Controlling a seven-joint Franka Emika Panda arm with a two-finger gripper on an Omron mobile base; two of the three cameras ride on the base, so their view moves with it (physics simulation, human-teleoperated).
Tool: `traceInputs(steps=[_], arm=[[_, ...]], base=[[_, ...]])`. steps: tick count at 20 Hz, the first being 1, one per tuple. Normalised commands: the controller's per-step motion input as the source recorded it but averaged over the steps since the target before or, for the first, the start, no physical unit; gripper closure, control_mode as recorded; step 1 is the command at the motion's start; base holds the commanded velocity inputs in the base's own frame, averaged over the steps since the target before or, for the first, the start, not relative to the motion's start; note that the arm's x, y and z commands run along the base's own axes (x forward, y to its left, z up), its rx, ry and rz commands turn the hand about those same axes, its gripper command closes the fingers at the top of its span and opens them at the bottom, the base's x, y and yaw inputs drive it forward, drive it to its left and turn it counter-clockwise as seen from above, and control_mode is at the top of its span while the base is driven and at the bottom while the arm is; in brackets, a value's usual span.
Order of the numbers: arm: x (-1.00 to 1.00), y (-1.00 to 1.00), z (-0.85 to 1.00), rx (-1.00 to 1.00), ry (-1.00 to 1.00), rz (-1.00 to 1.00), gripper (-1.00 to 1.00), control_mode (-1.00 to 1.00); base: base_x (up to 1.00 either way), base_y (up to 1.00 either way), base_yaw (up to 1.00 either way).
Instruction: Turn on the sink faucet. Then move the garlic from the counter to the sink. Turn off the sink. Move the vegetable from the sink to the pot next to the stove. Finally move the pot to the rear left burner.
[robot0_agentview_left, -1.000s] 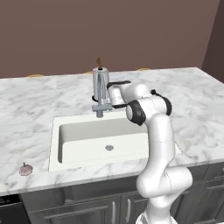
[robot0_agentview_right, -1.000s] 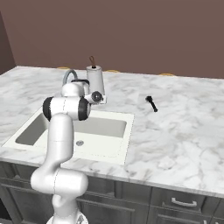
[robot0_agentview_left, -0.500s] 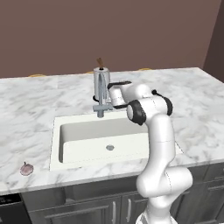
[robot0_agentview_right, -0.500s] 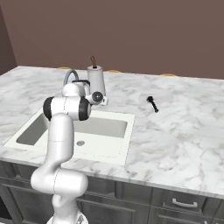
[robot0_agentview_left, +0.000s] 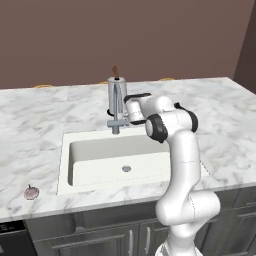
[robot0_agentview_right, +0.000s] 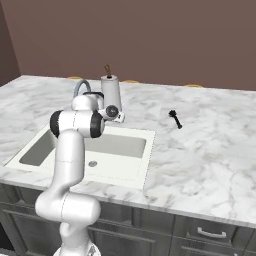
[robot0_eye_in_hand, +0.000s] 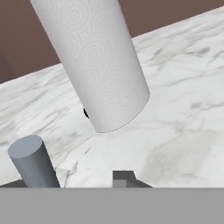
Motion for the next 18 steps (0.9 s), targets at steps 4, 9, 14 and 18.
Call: traceInputs(steps=[4,9,14,18], arm=[[-0.13,-0.57,-0.89,0.07,0.06,0.0,1.0,-1.0],[-0.16,-0.56,-0.85,0.07,0.05,0.0,1.0,-1.0],[-0.18,-0.5,-0.83,0.05,0.06,0.0,1.0,-1.0],[-0.26,-0.43,-0.83,0.03,0.07,0.0,-1.0,-1.0]], base=[[0.0,0.0,0.0],[0.0,0.0,0.0],[0.0,0.0,0.0],[0.0,0.0,0.0]])
